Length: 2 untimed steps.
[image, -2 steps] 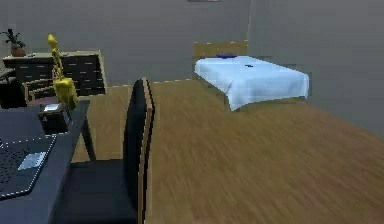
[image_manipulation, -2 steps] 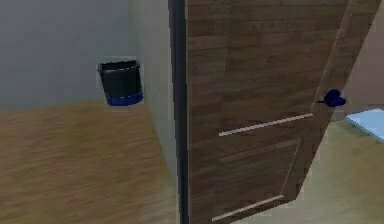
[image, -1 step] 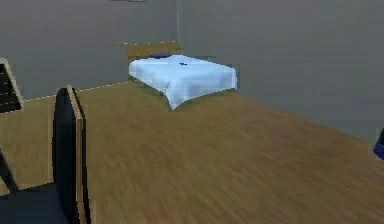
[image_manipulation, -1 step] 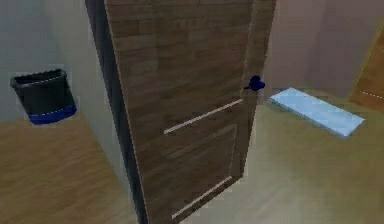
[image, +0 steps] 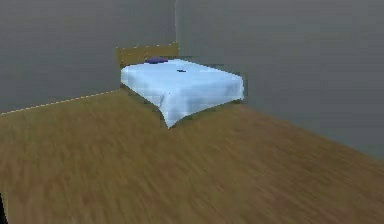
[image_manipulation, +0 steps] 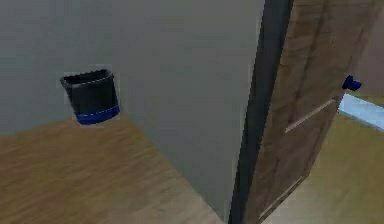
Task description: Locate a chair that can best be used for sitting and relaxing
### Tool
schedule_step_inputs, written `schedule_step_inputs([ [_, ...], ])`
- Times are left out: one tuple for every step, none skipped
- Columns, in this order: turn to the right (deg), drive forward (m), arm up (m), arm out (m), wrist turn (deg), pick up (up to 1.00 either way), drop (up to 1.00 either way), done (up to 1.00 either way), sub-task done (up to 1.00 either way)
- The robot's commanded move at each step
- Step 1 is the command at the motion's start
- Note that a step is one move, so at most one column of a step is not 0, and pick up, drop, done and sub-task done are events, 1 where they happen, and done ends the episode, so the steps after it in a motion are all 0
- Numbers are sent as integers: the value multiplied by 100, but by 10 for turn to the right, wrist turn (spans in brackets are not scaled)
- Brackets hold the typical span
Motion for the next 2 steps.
schedule_step_inputs([
  [-450,0,0,0,0,0,0,0,0],
  [-300,0,0,0,0,0,0,0,0],
])
